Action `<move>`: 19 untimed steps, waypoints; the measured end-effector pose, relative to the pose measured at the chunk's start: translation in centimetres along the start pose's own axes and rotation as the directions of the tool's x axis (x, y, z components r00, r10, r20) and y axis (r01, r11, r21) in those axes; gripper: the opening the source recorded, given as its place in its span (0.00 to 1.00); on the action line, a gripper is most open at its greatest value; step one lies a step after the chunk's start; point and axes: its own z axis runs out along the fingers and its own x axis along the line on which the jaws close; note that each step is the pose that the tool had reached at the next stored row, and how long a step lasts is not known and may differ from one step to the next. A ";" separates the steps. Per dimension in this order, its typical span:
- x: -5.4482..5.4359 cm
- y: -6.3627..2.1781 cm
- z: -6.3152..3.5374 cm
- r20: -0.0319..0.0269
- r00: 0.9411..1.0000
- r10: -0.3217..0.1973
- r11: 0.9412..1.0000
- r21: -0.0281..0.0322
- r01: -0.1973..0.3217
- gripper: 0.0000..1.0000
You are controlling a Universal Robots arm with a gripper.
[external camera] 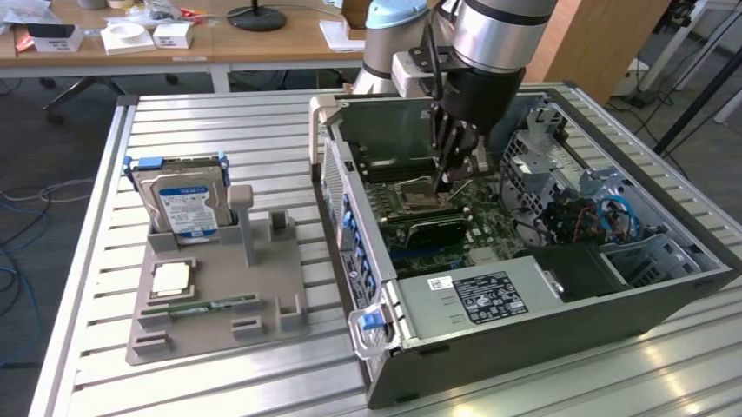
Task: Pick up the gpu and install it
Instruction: 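Press down on the gpu until it lock into place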
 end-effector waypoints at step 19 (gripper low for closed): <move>0.0 0.01 1.00 0.000 1.000 0.000 1.000 0.000 0.000 0.10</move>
